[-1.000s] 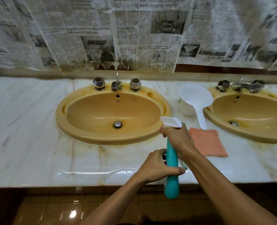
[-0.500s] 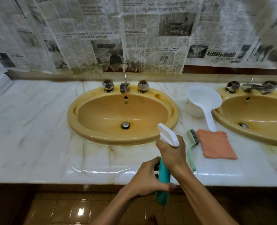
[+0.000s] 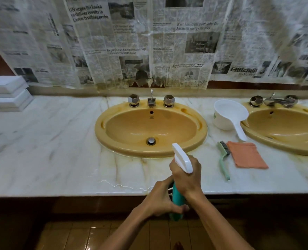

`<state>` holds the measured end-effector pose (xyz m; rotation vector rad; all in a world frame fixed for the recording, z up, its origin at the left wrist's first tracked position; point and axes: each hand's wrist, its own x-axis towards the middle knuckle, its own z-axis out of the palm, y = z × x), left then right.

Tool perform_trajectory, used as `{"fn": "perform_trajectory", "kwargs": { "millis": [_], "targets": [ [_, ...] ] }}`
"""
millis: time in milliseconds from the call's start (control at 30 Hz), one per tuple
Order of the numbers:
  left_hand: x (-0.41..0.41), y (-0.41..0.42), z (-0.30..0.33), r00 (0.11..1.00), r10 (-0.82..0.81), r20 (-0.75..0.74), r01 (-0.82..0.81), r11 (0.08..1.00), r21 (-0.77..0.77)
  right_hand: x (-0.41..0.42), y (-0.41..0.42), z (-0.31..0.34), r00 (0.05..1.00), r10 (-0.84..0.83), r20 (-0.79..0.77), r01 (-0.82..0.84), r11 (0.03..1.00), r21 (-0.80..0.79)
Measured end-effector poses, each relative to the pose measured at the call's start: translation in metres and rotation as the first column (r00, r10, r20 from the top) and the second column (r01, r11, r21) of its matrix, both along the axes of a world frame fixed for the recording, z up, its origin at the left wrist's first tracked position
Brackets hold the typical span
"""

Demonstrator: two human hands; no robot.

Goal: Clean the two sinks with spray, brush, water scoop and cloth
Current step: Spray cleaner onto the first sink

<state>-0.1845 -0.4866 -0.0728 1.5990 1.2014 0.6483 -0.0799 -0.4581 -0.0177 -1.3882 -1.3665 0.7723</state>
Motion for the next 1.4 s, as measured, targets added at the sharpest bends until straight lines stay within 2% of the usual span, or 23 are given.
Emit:
{"fn": "perform_trajectory", "kwargs": {
  "millis": [167, 267, 500, 733, 933, 1100, 1167, 1233, 1400],
  "targets": [
    [-0.016, -0.003, -0.004, 0.999, -0.05, -0.017, 0.051, 0.998, 0.034, -0.019, -0.013, 0.005, 0.994, -0.051, 0.094, 0.045, 0.997, 0.068],
    [-0.021, -0.006, -0.004, 0.997, -0.08, -0.02, 0.081, 0.995, 0.061, -0.022, -0.016, 0.009, 0.987, -0.086, 0.136, 0.081, 0.996, 0.046],
    [-0.02, -0.019, -0.004, 0.993, -0.117, -0.028, 0.119, 0.992, 0.046, -0.024, -0.027, 0.016, 0.985, -0.115, 0.127, 0.132, 0.982, -0.132],
    [-0.026, -0.02, 0.002, 0.987, -0.156, -0.031, 0.157, 0.986, 0.054, -0.026, -0.032, 0.022, 0.983, -0.178, 0.051, 0.183, 0.974, -0.134],
    [-0.02, -0.013, 0.009, 0.971, -0.229, -0.065, 0.232, 0.972, 0.046, -0.012, -0.034, 0.025, 0.945, -0.325, -0.035, 0.313, 0.931, -0.186],
    [-0.008, -0.009, 0.01, 0.952, -0.301, -0.06, 0.303, 0.953, 0.018, -0.001, -0.035, 0.028, 0.93, -0.366, 0.019, 0.36, 0.901, -0.241],
    [-0.006, -0.008, 0.012, 0.953, -0.299, -0.051, 0.3, 0.954, 0.017, 0.0, -0.035, 0.029, 0.919, -0.394, -0.007, 0.381, 0.893, -0.239],
    [-0.007, -0.005, 0.013, 0.951, -0.304, -0.052, 0.305, 0.952, 0.017, -0.001, -0.034, 0.031, 0.918, -0.396, -0.029, 0.379, 0.895, -0.234],
    [-0.016, -0.005, 0.011, 0.961, -0.277, -0.026, 0.278, 0.96, 0.035, -0.012, -0.029, 0.034, 0.953, -0.297, 0.065, 0.304, 0.918, -0.256]
  ]
}}
